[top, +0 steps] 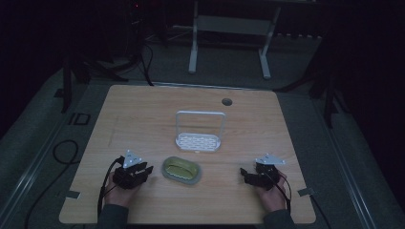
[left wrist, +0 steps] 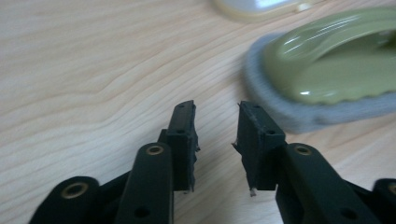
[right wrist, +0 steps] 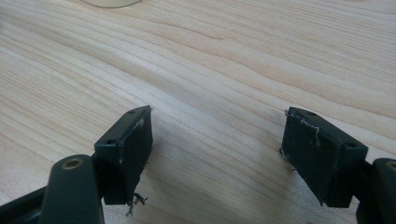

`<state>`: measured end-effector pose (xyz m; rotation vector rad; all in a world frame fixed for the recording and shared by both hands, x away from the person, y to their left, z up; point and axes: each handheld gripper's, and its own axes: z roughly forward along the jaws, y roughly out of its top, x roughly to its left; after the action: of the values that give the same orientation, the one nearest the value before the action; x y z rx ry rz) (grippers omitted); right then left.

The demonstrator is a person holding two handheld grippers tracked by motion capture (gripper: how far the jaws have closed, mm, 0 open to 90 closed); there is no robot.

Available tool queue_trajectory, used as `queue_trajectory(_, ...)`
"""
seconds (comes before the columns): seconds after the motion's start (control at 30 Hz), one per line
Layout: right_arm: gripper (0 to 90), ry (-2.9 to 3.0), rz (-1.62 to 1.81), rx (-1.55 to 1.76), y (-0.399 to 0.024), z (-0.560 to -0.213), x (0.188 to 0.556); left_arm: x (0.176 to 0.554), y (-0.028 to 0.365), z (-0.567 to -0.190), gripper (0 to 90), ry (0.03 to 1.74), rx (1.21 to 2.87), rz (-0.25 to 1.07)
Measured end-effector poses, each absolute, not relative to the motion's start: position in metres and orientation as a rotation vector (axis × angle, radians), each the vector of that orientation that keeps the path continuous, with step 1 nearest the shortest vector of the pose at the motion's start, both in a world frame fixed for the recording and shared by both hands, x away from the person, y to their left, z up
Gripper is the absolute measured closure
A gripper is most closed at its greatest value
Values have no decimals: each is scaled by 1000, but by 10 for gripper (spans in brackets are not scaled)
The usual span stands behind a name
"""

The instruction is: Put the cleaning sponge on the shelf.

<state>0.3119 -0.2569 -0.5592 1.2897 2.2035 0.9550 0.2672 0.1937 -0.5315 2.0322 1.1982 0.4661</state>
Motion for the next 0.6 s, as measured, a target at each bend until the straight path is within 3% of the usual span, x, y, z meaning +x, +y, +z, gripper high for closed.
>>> queue_trajectory(0.33,243,2204,955,1290,-257,-559,312,264,180,-513,889,1074,2057,396)
queue_trajectory(0.6,243,2203,955,1290,-257,-559,312,266,161,-502,898,985,2097,365)
